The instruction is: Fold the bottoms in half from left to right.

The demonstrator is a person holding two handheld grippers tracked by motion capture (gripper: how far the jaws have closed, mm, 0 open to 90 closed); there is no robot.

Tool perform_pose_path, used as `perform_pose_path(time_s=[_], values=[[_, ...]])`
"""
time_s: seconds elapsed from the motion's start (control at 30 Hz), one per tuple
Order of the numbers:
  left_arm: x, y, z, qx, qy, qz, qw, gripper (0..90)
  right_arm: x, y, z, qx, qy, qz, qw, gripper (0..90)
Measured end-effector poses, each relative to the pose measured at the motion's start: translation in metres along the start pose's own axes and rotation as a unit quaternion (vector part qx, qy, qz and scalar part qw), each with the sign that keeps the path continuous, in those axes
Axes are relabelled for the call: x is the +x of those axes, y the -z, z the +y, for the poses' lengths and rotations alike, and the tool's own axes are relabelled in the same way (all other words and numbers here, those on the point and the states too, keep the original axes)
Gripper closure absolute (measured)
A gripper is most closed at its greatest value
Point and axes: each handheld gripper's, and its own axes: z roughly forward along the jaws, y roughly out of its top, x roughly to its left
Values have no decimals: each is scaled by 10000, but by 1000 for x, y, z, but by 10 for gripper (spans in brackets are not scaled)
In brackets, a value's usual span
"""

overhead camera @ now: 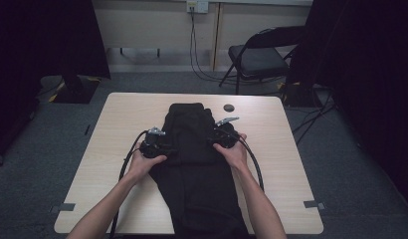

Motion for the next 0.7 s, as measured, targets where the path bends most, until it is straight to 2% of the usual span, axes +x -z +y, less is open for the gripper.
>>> perform_pose_path(time_s=[0.1, 0.2, 0.27, 0.3, 0.37, 0.4, 0.43, 0.5, 0.57, 0.6, 0.67, 0.7], values=[[-8, 4, -6, 70, -128, -71, 9999, 569, 8, 10, -10, -10, 194, 23, 9998, 331], [-19, 11, -13, 175, -207, -247, 9993, 569, 13, 22, -27, -121, 188, 125, 9997, 333], [-28, 16, -19, 303, -270, -388, 9984, 569, 19, 35, -39, -12, 220, 188, 9996, 332], [-31, 18, -19, 372, -345, -395, 9979, 569, 23, 42, -43, 73, 264, 214, 9994, 333], [-37, 28, -18, 333, -474, -341, 9977, 556, 29, 53, -49, 255, 447, 330, 9981, 331], [-35, 32, -15, 267, -460, -372, 9979, 535, 28, 56, -51, 239, 498, 388, 9977, 318], [-32, 35, -10, 179, -426, -355, 9983, 526, 24, 58, -51, 170, 436, 540, 9974, 309], [-21, 40, 4, -93, -284, -265, 9992, 513, 10, 57, -42, -75, 103, 504, 9986, 285], [-10, 39, 18, -337, -65, -200, 9992, 510, -3, 50, -26, -245, -233, 608, 9976, 265], [-4, 37, 25, -398, 1, -97, 9992, 510, -5, 47, -20, -264, -285, 590, 9975, 261], [7, 26, 36, -473, 131, 78, 9988, 492, -6, 34, -1, -245, -159, 427, 9987, 256], [12, 19, 40, -475, 178, 159, 9986, 485, -6, 29, 4, -232, -161, 417, 9987, 260]])
